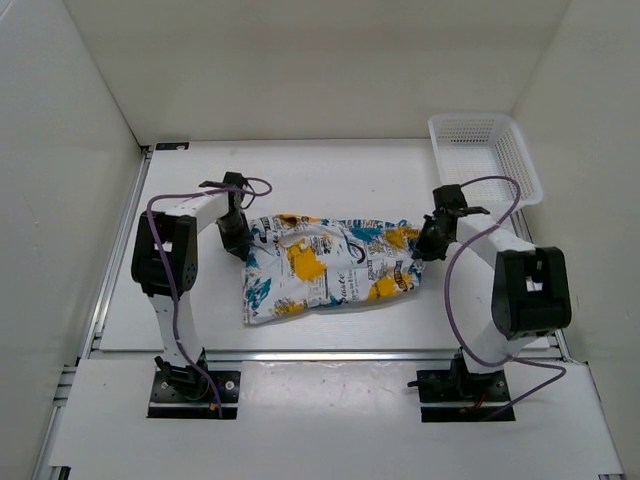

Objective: Fold and stack the shorts
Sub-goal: Fold the shorts

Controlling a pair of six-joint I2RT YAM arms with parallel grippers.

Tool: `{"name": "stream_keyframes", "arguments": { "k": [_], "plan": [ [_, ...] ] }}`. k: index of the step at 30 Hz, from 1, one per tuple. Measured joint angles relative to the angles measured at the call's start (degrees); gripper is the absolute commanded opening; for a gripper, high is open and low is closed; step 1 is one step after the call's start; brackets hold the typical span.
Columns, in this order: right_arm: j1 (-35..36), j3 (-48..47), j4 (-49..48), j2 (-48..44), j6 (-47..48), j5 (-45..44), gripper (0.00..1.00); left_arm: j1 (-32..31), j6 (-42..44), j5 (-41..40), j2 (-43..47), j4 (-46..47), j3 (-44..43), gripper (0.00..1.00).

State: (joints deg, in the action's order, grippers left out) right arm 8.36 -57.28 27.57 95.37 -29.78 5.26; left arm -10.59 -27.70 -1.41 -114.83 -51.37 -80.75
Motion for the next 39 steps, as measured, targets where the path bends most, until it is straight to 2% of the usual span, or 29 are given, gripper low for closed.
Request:
{"name": "stream_keyframes", "arguments": {
  "k": [6,11,16,20,25,31,39],
  "plan": [
    [0.2,-0.4,6.2,-12.3,1.4,-7.0,0.0,-3.2,-1.6,0.8,8.7,0.3,10.7,0.1],
    [3.0,-5.3,11.8,-15.1,2.3,-10.7,0.0,-3.8,-2.3,2.3,15.3,0.1,13.7,0.1],
    [11.1,-12.2,16.1,-15.1,1.7,-13.7,0.0,-4.0,-2.6,3.8,13.7,2.3,14.2,0.1],
    [20.8,-18.9,18.2,-14.4,0.2,-16.2,0.0,-4.3,-2.7,5.2,9.2,3.6,14.2,0.1],
    [34.0,-27.0,19.4,-9.2,-1.8,-18.6,0.0,-4.3,-2.7,6.5,8.5,3.3,13.3,0.1],
    [47.5,-37.8,20.2,4.5,-3.1,-20.7,0.0,-4.3,-2.7,7.0,8.5,3.5,13.2,0.1],
    [55.4,-50.3,20.8,20.7,-2.9,-21.0,0.0,-4.3,-2.8,7.0,8.5,3.5,13.2,0.1]
  ]
}}
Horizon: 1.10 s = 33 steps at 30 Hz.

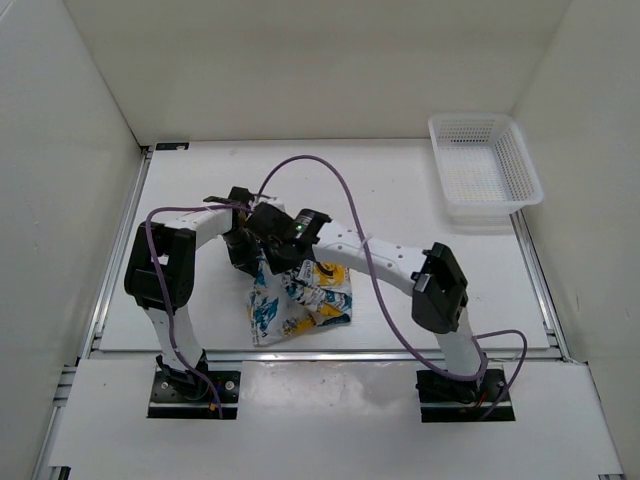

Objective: Fold and stack the shorts
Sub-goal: Fold the shorts

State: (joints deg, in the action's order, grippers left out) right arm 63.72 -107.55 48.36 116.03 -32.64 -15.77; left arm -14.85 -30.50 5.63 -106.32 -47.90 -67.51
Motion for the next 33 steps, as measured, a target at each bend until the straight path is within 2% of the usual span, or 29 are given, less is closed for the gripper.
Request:
{"name": "stream_keyframes", "arguments": {
  "k": [4,5,6,7,8,9,11,12,14,16,19,20,21,23,26,29,33],
  "plan": [
    [0.9,-3.4,-0.6,4.0,-0.2,-0.2,0.03,0.0,-0.1,0.0,0.0,0.1,0.1,0.1],
    [0.9,-3.6,-0.9,4.4,-0.2,-0.2,0.11,0.1,-0.2,0.1,0.1,0.1,0.1,0.1],
    [0.9,-3.7,-1.6,4.6,-0.2,0.0,0.25,0.2,-0.2,0.2,0.2,0.2,0.2,0.12],
    [0.9,-3.7,-2.3,4.7,0.1,0.6,0.39,0.4,-0.3,0.4,0.3,0.3,0.4,0.17],
    [0.8,-3.7,-3.1,4.7,0.2,1.4,0.66,0.7,-0.1,0.4,0.5,0.3,0.5,0.2],
    [0.6,-3.7,-4.2,4.7,0.5,2.3,0.75,1.4,0.0,0.4,0.6,0.1,0.5,0.22],
    [0.5,-2.7,-7.5,4.2,2.0,3.7,0.84,2.8,0.5,-0.1,1.2,-1.2,0.2,0.37],
    [0.5,-1.8,-8.9,3.6,2.4,4.0,0.84,3.7,1.0,-0.5,1.8,-2.0,-0.1,0.38],
    [0.7,1.9,-11.5,0.8,3.4,4.5,0.84,5.9,1.8,-1.1,3.2,-4.6,-1.9,0.54],
    [0.7,6.2,-12.3,-3.5,4.0,4.8,0.8,8.3,2.8,-2.0,5.0,-6.9,-4.8,0.54],
    [0.8,14.7,-14.2,-12.9,4.4,4.0,0.3,11.0,3.7,-2.9,8.1,-8.8,-9.8,0.16],
    [0.7,17.9,-14.8,-16.5,3.8,3.4,0.16,11.3,4.1,-3.1,9.4,-9.0,-11.0,0.1],
    [0.5,20.8,-15.3,-19.7,3.2,3.2,0.0,11.2,4.3,-3.1,10.7,-9.2,-11.8,0.1],
    [-1.1,25.2,-15.1,-25.0,0.9,3.5,0.0,9.5,4.8,-2.6,13.2,-9.5,-12.7,0.1],
    [-6.1,29.4,-15.5,-27.8,-2.0,4.8,0.0,4.5,4.8,0.1,15.2,-9.3,-12.6,0.1],
    [-11.2,31.8,-15.3,-25.5,-3.5,6.9,0.0,-0.8,4.5,3.9,15.0,-7.7,-11.1,0.1],
    [-13.6,31.8,-15.6,-18.4,-3.3,9.0,0.0,-5.8,4.1,6.6,10.1,-5.8,-10.1,0.1]
  ]
}}
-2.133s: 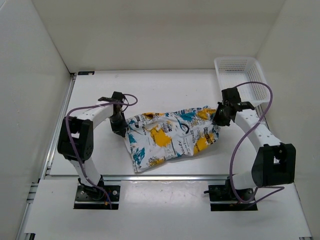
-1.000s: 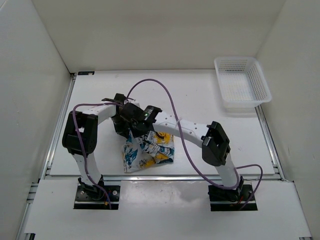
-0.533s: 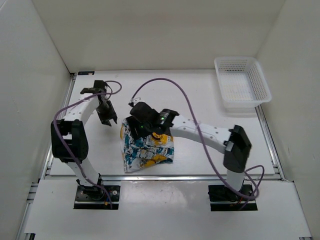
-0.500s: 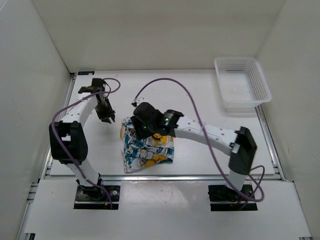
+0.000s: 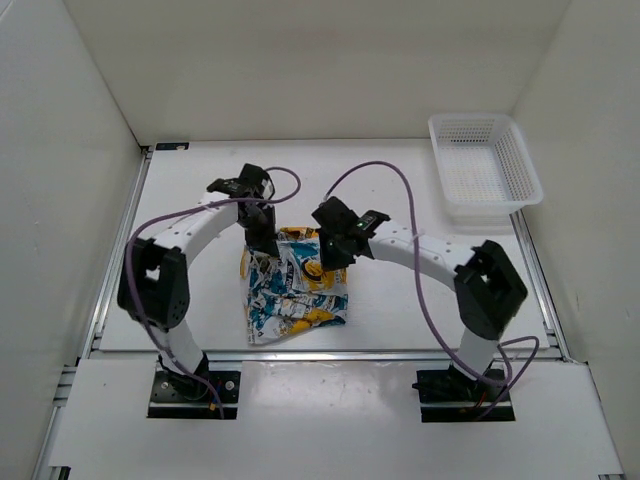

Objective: Fold and stack the shorts
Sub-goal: Fold the shorts

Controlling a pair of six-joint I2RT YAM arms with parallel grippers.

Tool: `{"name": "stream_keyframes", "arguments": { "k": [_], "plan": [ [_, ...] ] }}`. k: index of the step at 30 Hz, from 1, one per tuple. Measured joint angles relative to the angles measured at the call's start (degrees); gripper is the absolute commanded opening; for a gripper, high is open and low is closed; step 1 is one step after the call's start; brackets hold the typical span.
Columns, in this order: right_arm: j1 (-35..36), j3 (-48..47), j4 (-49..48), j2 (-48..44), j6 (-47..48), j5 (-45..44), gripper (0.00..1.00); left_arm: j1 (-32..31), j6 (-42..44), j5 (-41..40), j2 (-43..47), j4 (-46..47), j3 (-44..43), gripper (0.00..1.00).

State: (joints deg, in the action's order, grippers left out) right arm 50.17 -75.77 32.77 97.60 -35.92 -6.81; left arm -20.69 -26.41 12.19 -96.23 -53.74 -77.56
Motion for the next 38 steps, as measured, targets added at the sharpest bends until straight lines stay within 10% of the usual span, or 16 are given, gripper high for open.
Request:
{"name": "stream_keyframes", "arguments": {
  "k": [14,18,19,24,27,38],
  "plan": [
    [-3.8,-3.6,-2.1,15.5,0.3,3.7,0.03,0.3,-0.2,-7.2,-11.5,0.5,2.0,0.1],
    [-5.6,-2.8,-1.2,10.8,0.0,1.5,0.46,0.3,0.3,-7.3,-14.4,-2.3,-5.9,0.15],
    [-6.1,-2.6,-1.0,8.5,0.2,0.4,0.69,0.3,0.6,-7.3,-15.4,-2.9,-9.0,0.18],
    [-8.4,-2.5,1.6,-6.8,0.5,-7.1,0.95,0.3,2.1,-9.3,-16.1,-6.6,-22.6,0.63],
    [-10.9,-2.3,3.8,-16.2,0.8,-12.2,1.0,0.7,2.9,-10.2,-13.0,-8.9,-27.0,0.83],
    [-30.6,7.9,12.5,-35.2,5.1,-21.3,0.97,5.5,2.9,-12.0,24.5,-7.3,-19.8,0.84]
  ]
}}
